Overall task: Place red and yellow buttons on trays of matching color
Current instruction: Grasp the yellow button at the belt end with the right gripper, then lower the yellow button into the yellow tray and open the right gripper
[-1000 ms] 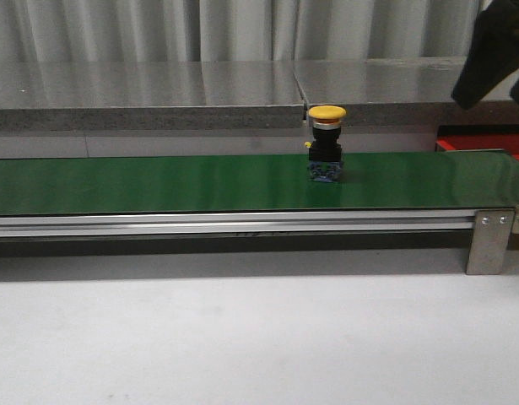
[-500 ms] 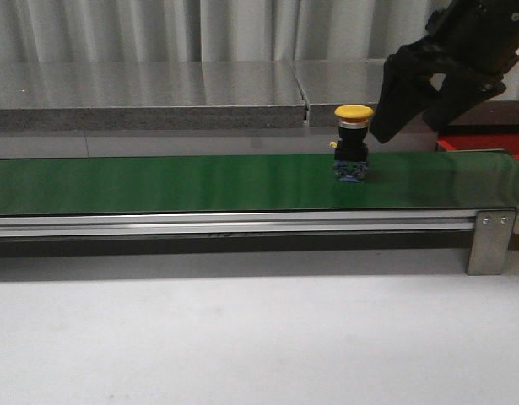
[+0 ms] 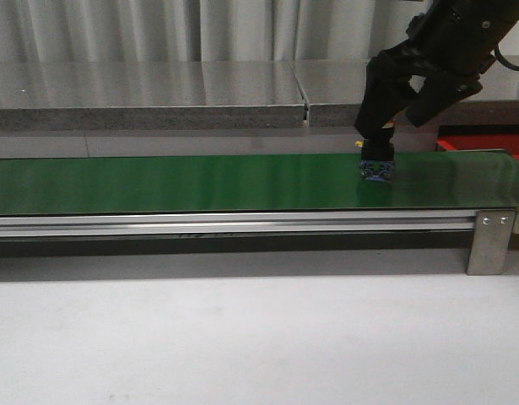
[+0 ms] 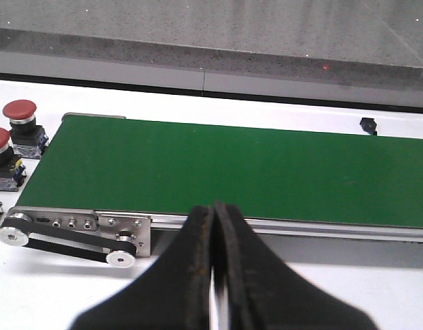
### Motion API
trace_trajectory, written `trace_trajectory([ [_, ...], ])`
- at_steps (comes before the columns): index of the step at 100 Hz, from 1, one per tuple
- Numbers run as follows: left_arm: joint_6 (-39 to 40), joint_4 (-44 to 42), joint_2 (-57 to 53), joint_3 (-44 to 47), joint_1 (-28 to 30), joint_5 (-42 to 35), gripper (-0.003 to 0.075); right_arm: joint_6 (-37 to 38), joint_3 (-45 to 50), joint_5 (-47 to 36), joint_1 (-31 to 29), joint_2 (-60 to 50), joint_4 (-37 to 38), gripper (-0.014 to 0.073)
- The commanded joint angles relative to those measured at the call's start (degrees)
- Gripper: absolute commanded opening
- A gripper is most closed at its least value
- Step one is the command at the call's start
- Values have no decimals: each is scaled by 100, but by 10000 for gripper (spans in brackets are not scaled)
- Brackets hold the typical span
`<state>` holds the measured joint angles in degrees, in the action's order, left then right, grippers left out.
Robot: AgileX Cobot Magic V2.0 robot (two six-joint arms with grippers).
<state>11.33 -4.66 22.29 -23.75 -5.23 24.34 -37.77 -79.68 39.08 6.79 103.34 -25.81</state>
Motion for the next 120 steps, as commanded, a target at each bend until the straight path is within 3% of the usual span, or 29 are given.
trace_trajectory([
  [1, 48, 25, 24, -146, -50, -459, -19, -51, -197, -188, 2, -263, -139, 531],
  [22, 48, 25, 24, -146, -50, -459, -19, -51, -197, -65, 2, -263, -113, 183],
  [31, 48, 25, 24, -146, -50, -459, -19, -51, -197, -27, -5, -282, -97, 102],
  [72, 48, 25, 24, -146, -50, -459, -19, 1097, -232, 283, -467, -1279, 643, 99],
  [99, 48, 25, 24, -146, -50, -459, -19, 1695, 109, 583, -1730, -1829, 1126, 99],
  [120, 48, 25, 24, -146, -50, -459, -19, 1702, 957, -17, -2594, -1841, 1120, 99],
])
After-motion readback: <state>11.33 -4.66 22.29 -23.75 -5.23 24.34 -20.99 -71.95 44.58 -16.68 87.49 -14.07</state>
